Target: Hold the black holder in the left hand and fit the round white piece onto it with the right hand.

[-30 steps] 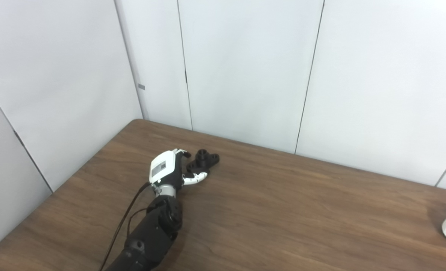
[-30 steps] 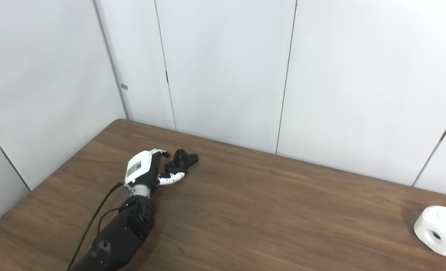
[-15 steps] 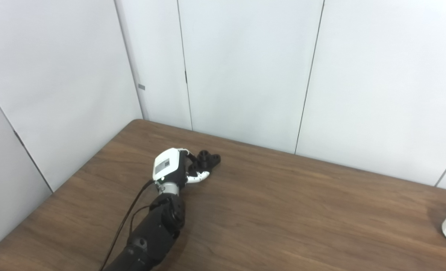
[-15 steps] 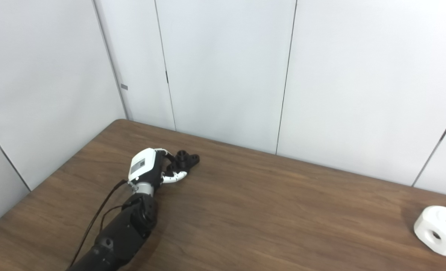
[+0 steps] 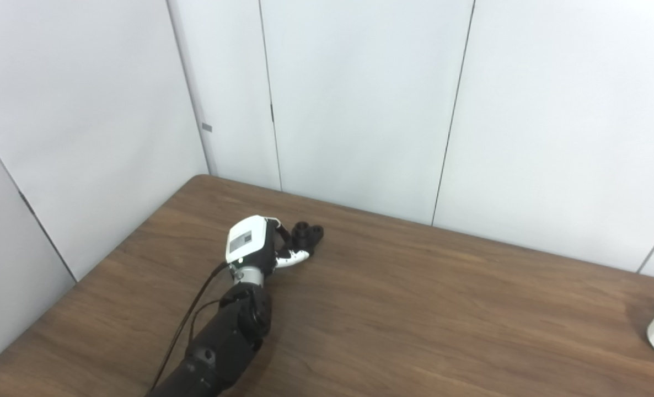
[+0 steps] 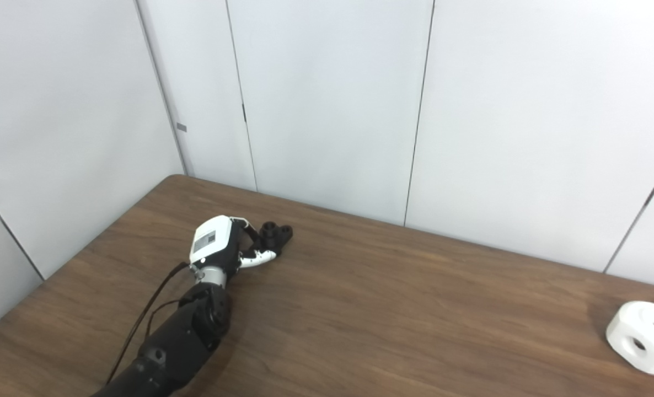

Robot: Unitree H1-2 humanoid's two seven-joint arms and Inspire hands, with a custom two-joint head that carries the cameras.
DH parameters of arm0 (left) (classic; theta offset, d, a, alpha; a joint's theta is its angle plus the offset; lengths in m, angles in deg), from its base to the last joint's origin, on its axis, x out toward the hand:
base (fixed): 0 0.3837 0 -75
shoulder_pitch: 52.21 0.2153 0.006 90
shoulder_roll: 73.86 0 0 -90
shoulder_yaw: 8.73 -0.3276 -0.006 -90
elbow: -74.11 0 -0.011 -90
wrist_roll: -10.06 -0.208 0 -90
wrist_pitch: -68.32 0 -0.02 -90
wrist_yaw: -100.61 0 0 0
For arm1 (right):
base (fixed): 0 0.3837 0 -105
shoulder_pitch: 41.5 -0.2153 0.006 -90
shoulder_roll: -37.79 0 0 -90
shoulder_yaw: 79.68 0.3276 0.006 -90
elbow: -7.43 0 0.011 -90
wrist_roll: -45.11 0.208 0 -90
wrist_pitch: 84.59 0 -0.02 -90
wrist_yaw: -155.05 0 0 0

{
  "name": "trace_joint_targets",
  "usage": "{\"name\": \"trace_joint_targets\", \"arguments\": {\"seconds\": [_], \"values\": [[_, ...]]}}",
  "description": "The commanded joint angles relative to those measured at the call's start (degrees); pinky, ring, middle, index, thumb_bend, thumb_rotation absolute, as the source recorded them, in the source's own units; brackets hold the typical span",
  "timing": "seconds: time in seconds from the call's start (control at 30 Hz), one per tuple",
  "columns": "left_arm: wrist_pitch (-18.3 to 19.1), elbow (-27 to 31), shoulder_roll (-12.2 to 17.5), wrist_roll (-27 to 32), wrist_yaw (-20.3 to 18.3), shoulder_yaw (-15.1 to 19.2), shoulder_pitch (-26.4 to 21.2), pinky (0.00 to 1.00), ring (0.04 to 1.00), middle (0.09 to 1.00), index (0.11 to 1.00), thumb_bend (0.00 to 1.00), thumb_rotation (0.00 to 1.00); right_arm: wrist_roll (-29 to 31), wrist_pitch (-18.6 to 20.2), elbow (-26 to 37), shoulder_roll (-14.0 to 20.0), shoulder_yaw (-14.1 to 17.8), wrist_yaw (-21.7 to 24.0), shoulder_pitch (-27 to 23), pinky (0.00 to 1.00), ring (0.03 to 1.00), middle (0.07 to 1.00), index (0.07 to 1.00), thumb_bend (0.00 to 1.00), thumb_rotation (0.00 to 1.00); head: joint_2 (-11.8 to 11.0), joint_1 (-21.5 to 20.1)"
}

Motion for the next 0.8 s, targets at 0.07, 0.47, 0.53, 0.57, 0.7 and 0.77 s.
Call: {"name": "trace_joint_targets", "arguments": {"seconds": [0.07, 0.47, 0.53, 0.57, 0.7, 0.77], "values": [[0.4, 1.9, -0.3, -0.3, -5.7, -2.8, 2.4, 0.90, 0.859, 0.803, 0.482, 0.52, 0.05, -0.6, 1.4, -0.1, 0.3, 0.2, -0.1, 0.5, 0.66, 0.807, 0.862, 0.857, 0.49, 0.65, 0.3, -1.1], [-2.5, 12.7, 1.9, -1.9, -13.8, -8.5, 4.0, 0.90, 0.863, 0.807, 0.480, 0.52, 0.05, -0.8, 0.3, -0.3, -0.6, -0.2, -1.1, -0.3, 0.59, 0.755, 0.821, 0.833, 0.47, 0.60, 0.9, -3.8], [-3.6, 14.2, 1.8, -2.4, -14.8, -9.6, 4.1, 0.90, 0.861, 0.806, 0.480, 0.52, 0.05, -0.7, -0.3, -0.5, -0.8, -0.3, -1.4, -0.4, 0.60, 0.760, 0.821, 0.829, 0.48, 0.60, 1.0, -4.4], [-4.1, 14.6, 1.9, -2.8, -15.0, -10.0, 4.1, 0.89, 0.856, 0.802, 0.480, 0.52, 0.05, -0.6, -0.5, -0.6, -0.9, -0.3, -1.5, -0.4, 0.60, 0.759, 0.820, 0.828, 0.48, 0.60, 1.1, -4.6], [-6.6, 16.2, 1.7, -3.8, -15.9, -11.7, 4.1, 0.88, 0.851, 0.795, 0.480, 0.52, 0.05, -0.9, -0.4, -0.2, -1.6, -0.6, -2.0, -0.5, 0.60, 0.759, 0.825, 0.825, 0.49, 0.60, 1.3, -6.1], [-8.0, 17.0, 1.5, -3.7, -16.5, -12.2, 4.3, 0.88, 0.853, 0.797, 0.479, 0.52, 0.05, -0.7, -0.4, 0.1, -1.9, -0.7, -2.1, -0.5, 0.59, 0.756, 0.827, 0.825, 0.48, 0.59, 1.4, -6.8]]}}
